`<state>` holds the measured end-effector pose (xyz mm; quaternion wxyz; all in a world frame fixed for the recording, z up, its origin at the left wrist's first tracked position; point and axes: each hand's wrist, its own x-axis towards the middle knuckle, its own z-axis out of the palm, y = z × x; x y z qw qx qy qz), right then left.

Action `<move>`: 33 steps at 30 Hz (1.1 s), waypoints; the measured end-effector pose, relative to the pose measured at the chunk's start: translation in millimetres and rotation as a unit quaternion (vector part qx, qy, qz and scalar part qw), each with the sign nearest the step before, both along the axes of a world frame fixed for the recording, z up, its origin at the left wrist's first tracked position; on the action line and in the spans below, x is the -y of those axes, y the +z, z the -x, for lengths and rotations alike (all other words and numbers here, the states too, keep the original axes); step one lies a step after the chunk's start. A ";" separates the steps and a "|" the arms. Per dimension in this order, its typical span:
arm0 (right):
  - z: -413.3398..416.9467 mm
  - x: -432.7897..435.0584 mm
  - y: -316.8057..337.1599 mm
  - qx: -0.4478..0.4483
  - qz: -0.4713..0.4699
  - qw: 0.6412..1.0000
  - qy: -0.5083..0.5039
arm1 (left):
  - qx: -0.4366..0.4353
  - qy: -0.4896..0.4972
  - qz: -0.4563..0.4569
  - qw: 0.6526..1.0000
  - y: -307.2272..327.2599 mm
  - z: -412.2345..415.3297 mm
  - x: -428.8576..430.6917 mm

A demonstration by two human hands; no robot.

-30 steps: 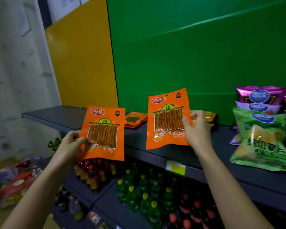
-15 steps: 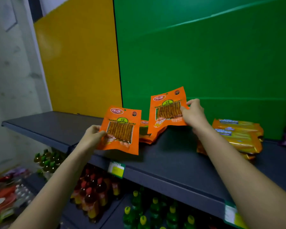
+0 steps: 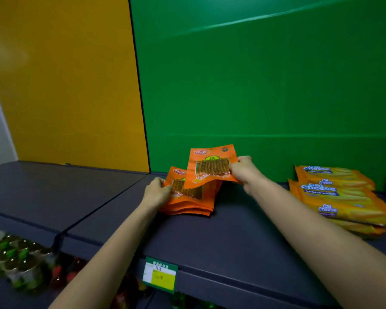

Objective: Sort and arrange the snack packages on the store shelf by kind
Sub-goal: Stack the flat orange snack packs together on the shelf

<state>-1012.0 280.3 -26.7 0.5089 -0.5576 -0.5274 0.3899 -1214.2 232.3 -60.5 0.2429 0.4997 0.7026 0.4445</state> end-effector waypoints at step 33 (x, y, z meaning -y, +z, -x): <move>73.0 36.9 -49.1 -0.035 0.135 0.990 -0.019 | 0.237 -0.302 0.089 0.919 -3.7 30.7 -32.7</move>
